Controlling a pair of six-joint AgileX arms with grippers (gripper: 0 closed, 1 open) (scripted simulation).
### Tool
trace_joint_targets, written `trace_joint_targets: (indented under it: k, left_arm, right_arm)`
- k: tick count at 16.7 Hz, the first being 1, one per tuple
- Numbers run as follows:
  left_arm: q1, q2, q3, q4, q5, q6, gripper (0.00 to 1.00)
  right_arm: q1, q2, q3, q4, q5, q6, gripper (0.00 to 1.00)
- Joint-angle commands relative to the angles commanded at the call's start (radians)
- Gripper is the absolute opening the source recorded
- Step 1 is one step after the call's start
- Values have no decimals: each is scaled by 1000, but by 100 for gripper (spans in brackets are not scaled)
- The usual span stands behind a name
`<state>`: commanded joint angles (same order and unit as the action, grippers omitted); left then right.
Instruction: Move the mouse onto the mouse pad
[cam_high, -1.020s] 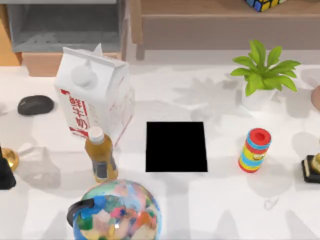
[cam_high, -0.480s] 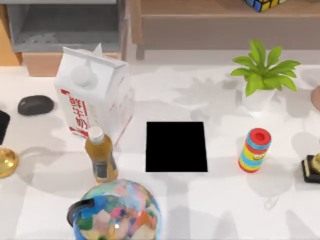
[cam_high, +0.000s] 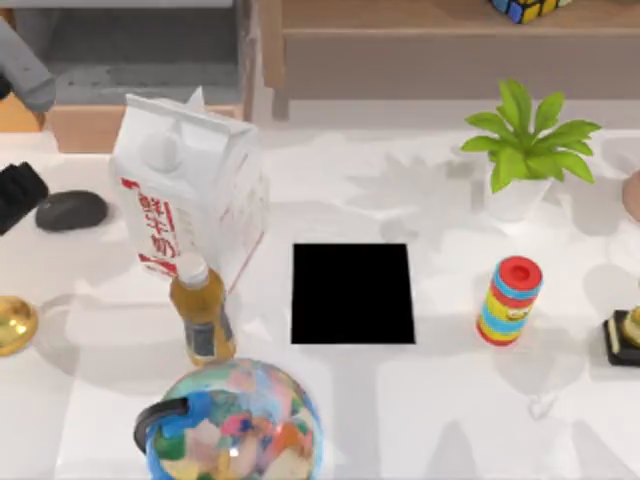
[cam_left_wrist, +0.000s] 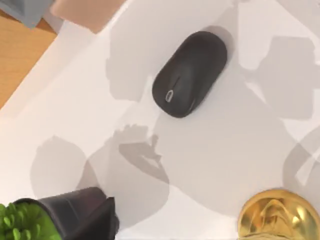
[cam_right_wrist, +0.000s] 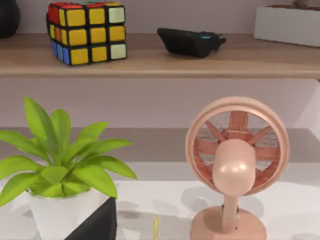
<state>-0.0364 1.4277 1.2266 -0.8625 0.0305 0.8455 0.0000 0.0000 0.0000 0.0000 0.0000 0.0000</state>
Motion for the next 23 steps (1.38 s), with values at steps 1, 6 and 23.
trace_joint_targets:
  k: [1, 6, 23]
  left_arm:
    - [-6, 81, 75, -38, 2, 47, 100]
    - [-35, 519, 485, -261, 5, 306, 100]
    - [9, 890, 868, -481, -25, 550, 100]
  right_arm:
    - [0, 0, 0, 0, 0, 0, 100]
    - [0, 0, 0, 0, 0, 0, 100]
    - [0, 0, 0, 0, 0, 0, 100]
